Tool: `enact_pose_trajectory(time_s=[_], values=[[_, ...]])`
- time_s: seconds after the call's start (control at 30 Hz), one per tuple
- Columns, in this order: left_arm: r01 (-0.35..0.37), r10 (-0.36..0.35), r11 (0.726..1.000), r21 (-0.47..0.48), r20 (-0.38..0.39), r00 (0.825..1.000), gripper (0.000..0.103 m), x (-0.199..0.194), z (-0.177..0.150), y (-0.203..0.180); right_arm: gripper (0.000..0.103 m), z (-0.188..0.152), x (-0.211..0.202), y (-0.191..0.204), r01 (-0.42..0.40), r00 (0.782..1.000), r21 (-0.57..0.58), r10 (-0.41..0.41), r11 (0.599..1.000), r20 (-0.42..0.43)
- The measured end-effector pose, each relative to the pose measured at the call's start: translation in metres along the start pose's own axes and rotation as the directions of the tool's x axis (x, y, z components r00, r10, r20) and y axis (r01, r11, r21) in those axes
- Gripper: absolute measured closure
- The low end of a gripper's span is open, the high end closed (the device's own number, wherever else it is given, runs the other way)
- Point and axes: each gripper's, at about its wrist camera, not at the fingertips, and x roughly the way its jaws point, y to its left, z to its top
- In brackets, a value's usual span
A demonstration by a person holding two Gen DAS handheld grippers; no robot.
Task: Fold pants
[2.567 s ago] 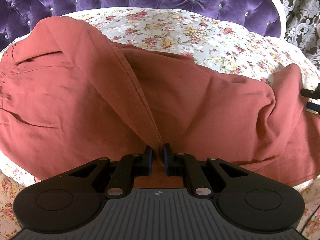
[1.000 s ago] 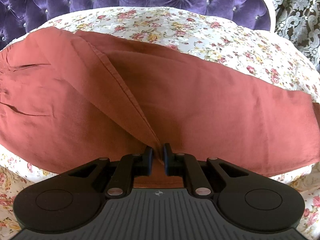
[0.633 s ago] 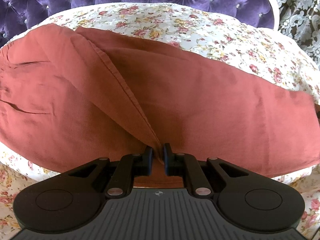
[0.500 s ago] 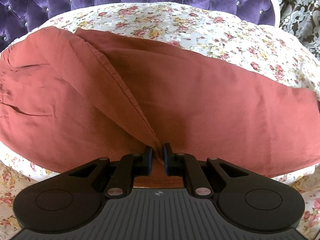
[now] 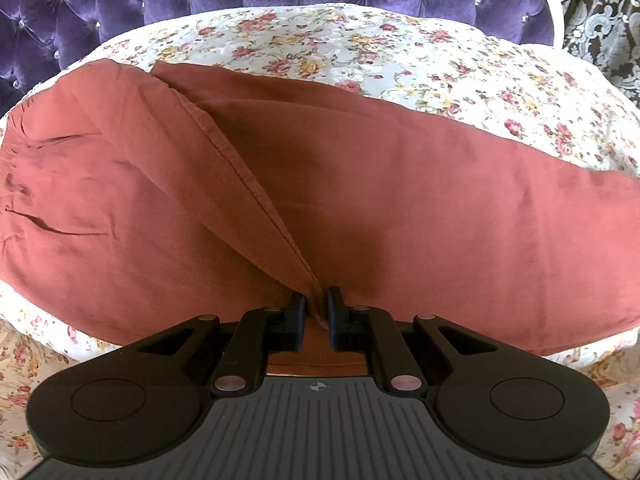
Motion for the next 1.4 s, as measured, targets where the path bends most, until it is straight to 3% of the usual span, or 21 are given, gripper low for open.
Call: enact_pose_trajectory(time_s=[0.2, 0.3, 0.53, 0.6, 0.67, 0.7, 0.93, 1.07, 1.4], values=[[0.002, -0.002, 1.000, -0.001, 0.002, 1.000, 0.092, 0.000, 0.000, 0.000, 0.087, 0.007, -0.015, -0.003, -0.133, 0.989, 0.027, 0.131, 0.991, 0.072], [0.004, -0.004, 1.000, 0.000, 0.004, 1.000, 0.092, 0.000, -0.001, 0.001, 0.086, 0.015, -0.014, -0.006, -0.178, 0.981, 0.045, 0.175, 0.983, 0.079], [0.005, -0.005, 1.000, 0.002, 0.004, 1.000, 0.092, 0.000, -0.001, 0.000, 0.086, 0.018, 0.002, -0.002, -0.181, 0.983, 0.036, 0.179, 0.983, 0.044], [0.007, -0.007, 1.000, 0.001, 0.003, 1.000, 0.092, 0.000, 0.000, 0.001, 0.066, 0.018, 0.006, -0.002, -0.185, 0.982, 0.042, 0.184, 0.982, 0.037], [0.007, -0.007, 1.000, 0.001, 0.002, 1.000, 0.092, 0.000, 0.000, 0.001, 0.055, 0.017, 0.009, -0.001, -0.173, 0.985, 0.039, 0.172, 0.984, 0.036], [0.007, -0.007, 1.000, 0.002, 0.002, 1.000, 0.092, 0.000, 0.000, 0.001, 0.055, 0.018, 0.010, -0.001, -0.165, 0.986, 0.034, 0.164, 0.986, 0.034], [0.006, -0.006, 1.000, 0.002, 0.003, 1.000, 0.092, 0.000, 0.000, 0.001, 0.058, 0.018, 0.019, -0.003, -0.164, 0.987, 0.042, 0.163, 0.986, 0.014], [0.007, -0.007, 1.000, 0.000, 0.004, 1.000, 0.092, 0.000, 0.000, 0.000, 0.079, 0.015, 0.015, 0.002, -0.157, 0.988, 0.018, 0.156, 0.988, 0.010], [0.004, -0.004, 1.000, -0.001, 0.003, 1.000, 0.092, -0.001, 0.000, 0.001, 0.083, 0.013, 0.006, 0.012, -0.078, 0.997, -0.021, 0.078, 0.997, 0.020]])
